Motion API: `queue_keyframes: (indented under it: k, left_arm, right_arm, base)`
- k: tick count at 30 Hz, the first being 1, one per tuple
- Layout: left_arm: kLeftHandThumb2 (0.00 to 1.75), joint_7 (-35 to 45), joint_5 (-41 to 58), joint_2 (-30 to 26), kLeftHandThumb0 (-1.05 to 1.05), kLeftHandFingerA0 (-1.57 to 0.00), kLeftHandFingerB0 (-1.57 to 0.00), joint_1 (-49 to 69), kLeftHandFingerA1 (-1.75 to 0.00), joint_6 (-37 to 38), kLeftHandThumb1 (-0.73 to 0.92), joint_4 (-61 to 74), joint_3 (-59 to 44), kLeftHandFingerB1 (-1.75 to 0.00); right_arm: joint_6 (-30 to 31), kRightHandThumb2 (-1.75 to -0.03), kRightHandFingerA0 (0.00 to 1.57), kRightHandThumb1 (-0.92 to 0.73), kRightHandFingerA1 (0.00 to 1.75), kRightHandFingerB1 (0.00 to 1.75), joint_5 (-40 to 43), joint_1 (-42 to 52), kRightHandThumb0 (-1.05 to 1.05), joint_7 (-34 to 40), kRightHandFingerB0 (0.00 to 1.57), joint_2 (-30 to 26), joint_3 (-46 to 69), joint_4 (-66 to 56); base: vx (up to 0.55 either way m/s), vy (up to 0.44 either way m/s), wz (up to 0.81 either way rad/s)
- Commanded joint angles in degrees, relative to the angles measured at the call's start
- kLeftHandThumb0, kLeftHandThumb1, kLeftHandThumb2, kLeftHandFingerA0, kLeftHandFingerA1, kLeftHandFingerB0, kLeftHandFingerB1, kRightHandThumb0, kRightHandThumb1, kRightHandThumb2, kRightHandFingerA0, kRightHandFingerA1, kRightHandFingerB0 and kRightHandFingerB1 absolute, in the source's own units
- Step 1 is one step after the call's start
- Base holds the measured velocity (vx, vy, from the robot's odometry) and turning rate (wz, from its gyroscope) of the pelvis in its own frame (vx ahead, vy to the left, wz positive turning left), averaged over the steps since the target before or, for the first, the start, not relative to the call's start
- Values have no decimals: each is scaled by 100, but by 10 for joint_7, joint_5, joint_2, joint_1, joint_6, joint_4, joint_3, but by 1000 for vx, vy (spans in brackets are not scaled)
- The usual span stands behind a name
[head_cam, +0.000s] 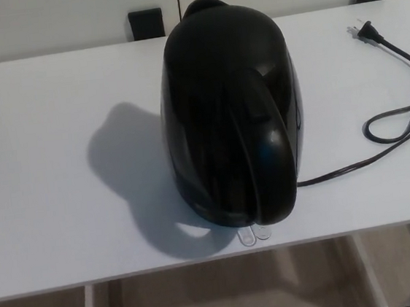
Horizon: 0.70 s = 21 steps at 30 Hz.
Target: The robot walk towards a table in front and click the button on the base of the boilling pot using its left middle finger
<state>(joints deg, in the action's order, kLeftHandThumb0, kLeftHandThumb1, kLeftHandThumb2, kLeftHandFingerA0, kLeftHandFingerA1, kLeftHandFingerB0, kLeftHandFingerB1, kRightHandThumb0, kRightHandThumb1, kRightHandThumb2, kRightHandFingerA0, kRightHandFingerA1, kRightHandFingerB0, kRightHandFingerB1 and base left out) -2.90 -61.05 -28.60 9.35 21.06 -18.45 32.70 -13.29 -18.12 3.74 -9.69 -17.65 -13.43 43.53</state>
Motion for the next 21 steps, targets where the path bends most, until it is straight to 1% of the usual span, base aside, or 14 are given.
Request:
queue_keyframes:
  k: [1,2,3,4,5,6,8,9,10,12,13,15,21]
  left_arm:
    - [70,-66,150,44,-71,-31,-24,-77,-33,-10,92,-305,-106,-29]
    - [71,-64,158,45,-71,-29,-21,-81,-33,-6,91,-316,-114,-29]
    - [70,-44,185,48,-73,-24,-17,-91,-30,-10,92,-334,-139,-27]
    - [70,-19,209,52,-73,-24,-17,-99,-30,-21,92,-344,-163,-27]
    - [100,-18,224,55,-74,-18,-16,-104,-42,-20,78,-349,-180,-40]
    - [68,6,274,62,-71,-29,-21,-111,-32,-12,92,-368,-225,-28]
    - [68,29,309,70,-71,-32,-22,-125,-33,-9,90,-388,-265,-29]
    - [99,37,318,71,-75,-25,-17,-133,-45,-10,74,-395,-278,-41]
    - [102,55,331,71,-74,-26,-14,-140,-47,-15,73,-401,-295,-41]
    - [101,86,353,70,-74,-26,-14,-147,-47,-25,72,-401,-321,-41]
    - [98,89,353,70,-73,-27,-17,-150,-46,-24,72,-404,-327,-41]
    - [98,90,343,69,-73,-29,-18,-160,-47,-29,72,-409,-331,-42]
    - [97,107,335,74,-74,-26,-17,-176,-45,-19,71,-426,-346,-41]
  right_arm:
    - [-10,-57,65,-56,45,39,10,-6,-27,50,47,2,25,9]
    - [-8,-57,66,-56,45,39,12,-7,-28,50,47,2,28,7]
    - [-6,-57,64,-56,45,40,18,-10,-27,48,46,2,35,3]
    - [-6,-57,64,-56,45,40,23,-13,-27,46,46,2,40,1]
    - [-14,-56,63,-56,45,40,24,-18,-27,46,46,0,41,4]
    - [-12,-56,63,-56,45,40,25,-23,-30,44,46,-1,44,5]
    - [-4,-56,63,-56,45,40,27,-33,-30,42,47,-1,48,3]
    - [0,-56,64,-56,45,40,25,-39,-30,43,47,-2,48,3]
    - [2,-56,64,-56,45,40,25,-44,-29,42,47,-2,49,2]
    - [3,-56,64,-56,45,40,26,-53,-29,40,47,-1,50,2]
    - [3,-56,64,-56,45,40,27,-55,-29,38,47,0,52,1]
    - [0,-56,65,-56,46,40,31,-64,-30,35,47,1,56,7]
    - [12,-57,63,-56,44,39,24,-73,-29,34,46,1,56,6]
  base:
    - [0,0,0]
    - [0,0,0]
    - [0,0,0]
    - [0,0,0]
    - [0,0,0]
    - [0,0,0]
    - [0,0,0]
    - [0,0,0]
    - [0,0,0]
    - [0,0,0]
    - [0,0,0]
    - [0,0,0]
    - [0,0,0]
